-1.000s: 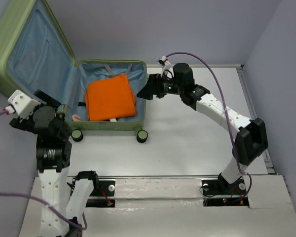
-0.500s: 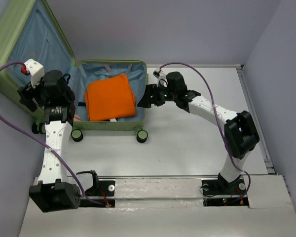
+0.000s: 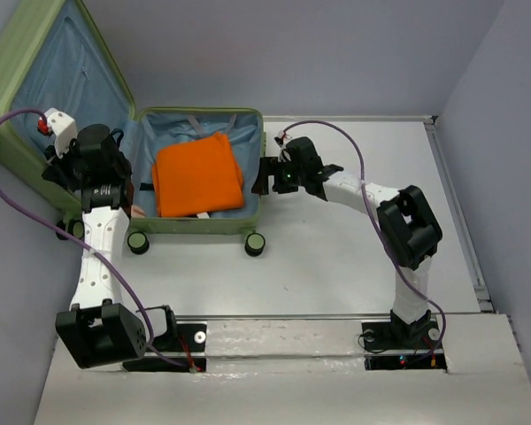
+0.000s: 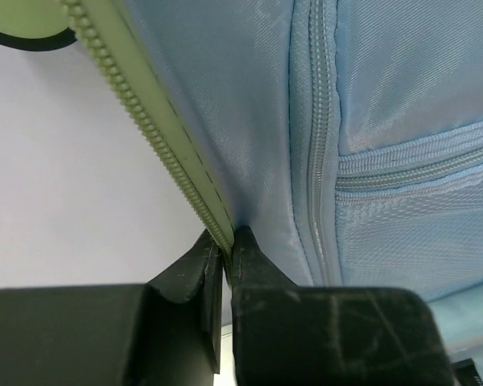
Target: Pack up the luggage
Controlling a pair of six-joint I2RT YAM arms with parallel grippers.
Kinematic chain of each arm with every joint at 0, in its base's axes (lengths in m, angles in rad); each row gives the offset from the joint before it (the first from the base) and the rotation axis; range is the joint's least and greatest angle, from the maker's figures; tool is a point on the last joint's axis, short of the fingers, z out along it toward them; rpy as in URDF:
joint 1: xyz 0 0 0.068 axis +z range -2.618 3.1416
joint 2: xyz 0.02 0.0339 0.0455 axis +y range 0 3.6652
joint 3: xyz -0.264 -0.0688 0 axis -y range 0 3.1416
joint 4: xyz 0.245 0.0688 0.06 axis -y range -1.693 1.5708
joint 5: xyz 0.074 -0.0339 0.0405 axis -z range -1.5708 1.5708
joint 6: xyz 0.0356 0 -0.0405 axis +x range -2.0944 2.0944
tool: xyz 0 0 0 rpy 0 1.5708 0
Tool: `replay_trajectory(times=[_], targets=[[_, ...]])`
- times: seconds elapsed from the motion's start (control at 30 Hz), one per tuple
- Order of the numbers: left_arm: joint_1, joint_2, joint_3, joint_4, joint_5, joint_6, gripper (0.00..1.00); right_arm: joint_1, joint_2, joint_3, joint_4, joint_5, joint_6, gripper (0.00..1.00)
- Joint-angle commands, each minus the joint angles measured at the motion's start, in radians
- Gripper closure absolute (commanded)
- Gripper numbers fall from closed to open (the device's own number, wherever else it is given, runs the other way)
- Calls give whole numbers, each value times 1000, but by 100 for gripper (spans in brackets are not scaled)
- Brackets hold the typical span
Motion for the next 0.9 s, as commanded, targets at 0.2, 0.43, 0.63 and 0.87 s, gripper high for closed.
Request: replay_trajectory(times=[0.2, 0.43, 0.63, 0.87], targets=[[-373, -124, -58, 93, 76, 97, 94, 0, 37, 77, -4, 46, -11, 83], [-906, -164, -208, 187, -33, 186, 94, 0, 56, 45, 14, 17, 20, 93], [-1163, -187, -219, -64, 133, -45, 25, 0, 47, 14, 39, 40, 55, 93], [-1379, -293, -90, -165, 272, -113, 1, -66, -44, -128, 85, 80, 75, 93]])
